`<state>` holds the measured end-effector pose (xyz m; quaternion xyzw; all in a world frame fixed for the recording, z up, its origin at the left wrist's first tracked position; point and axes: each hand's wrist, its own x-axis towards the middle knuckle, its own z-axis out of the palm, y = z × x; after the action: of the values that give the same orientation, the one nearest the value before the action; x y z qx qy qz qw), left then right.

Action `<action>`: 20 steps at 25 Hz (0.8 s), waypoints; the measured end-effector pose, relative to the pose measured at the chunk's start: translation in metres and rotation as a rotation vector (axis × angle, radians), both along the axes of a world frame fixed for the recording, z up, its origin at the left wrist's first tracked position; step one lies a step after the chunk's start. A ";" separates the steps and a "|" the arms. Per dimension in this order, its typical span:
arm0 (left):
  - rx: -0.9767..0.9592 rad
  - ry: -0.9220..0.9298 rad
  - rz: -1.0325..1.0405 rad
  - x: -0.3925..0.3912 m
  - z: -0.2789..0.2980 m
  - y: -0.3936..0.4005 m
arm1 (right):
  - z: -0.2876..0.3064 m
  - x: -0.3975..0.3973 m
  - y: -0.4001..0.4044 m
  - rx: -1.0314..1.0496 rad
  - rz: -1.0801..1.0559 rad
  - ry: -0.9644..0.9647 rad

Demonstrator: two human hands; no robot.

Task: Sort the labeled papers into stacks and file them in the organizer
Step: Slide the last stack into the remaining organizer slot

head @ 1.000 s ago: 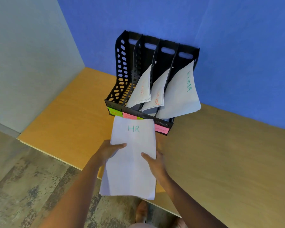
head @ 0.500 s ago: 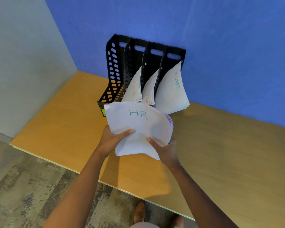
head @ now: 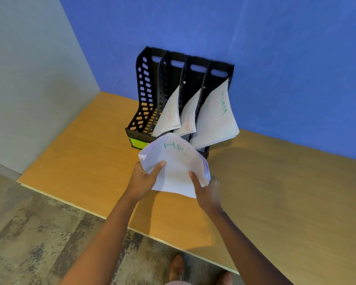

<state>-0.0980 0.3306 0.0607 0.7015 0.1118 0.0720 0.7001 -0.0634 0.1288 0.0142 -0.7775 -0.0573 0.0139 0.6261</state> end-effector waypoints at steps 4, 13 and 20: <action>0.050 0.005 -0.063 -0.005 -0.008 -0.004 | -0.018 -0.003 0.001 -0.076 0.008 0.029; 0.091 0.018 0.115 -0.002 -0.016 0.008 | -0.040 -0.002 -0.002 -0.235 0.100 0.080; 0.062 -0.041 0.569 0.020 0.021 0.068 | -0.011 0.037 0.008 -0.338 0.047 -0.252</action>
<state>-0.0780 0.3990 0.0817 0.6616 0.2876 0.2832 0.6320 -0.0266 0.1365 0.0036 -0.8655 -0.1502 -0.0594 0.4742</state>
